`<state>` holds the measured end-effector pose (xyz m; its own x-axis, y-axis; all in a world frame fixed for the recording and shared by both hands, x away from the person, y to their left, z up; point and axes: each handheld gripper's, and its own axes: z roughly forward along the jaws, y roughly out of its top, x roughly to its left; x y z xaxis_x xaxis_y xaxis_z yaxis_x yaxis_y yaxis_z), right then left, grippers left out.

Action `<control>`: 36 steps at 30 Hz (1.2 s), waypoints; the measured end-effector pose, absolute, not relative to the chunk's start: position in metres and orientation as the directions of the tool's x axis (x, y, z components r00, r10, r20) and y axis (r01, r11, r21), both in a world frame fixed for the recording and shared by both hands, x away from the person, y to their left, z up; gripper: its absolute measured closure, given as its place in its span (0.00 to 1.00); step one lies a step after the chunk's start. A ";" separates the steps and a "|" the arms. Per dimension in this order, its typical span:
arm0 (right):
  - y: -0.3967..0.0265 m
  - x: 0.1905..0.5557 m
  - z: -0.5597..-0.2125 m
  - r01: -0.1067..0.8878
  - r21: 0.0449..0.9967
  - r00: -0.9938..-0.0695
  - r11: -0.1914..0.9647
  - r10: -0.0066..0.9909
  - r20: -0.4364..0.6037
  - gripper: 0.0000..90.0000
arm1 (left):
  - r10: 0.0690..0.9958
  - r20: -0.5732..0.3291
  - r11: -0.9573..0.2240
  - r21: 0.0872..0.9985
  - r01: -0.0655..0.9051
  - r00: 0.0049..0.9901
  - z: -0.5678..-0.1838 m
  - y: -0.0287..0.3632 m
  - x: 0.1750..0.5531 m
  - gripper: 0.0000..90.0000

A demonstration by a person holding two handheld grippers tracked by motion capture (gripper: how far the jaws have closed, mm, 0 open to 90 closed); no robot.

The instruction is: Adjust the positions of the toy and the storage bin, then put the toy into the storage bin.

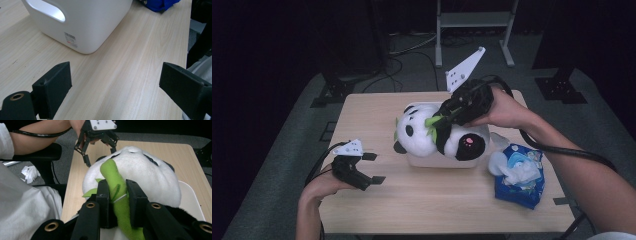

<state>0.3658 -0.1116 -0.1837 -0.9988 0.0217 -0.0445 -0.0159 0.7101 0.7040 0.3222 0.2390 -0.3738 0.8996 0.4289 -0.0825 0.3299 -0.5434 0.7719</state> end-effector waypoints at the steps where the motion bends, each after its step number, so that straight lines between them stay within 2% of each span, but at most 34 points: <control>1: -0.111 0.368 -0.184 -0.018 0.704 -0.999 0.710 0.021 -0.046 0.81 | 0.431 -0.083 -0.542 0.772 0.331 0.898 -0.374 0.239 0.322 0.11; 36: -0.121 0.432 -0.199 0.039 0.706 -0.999 0.707 0.053 0.002 0.81 | 0.438 -0.086 -0.553 0.759 0.343 0.895 -0.379 0.240 0.324 0.10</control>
<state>0.4315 -0.1211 -0.1986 -0.9986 0.0531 0.0023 0.0392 0.7070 0.7061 0.3238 0.2396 -0.3788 0.8950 0.4378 -0.0857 0.3432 -0.5530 0.7592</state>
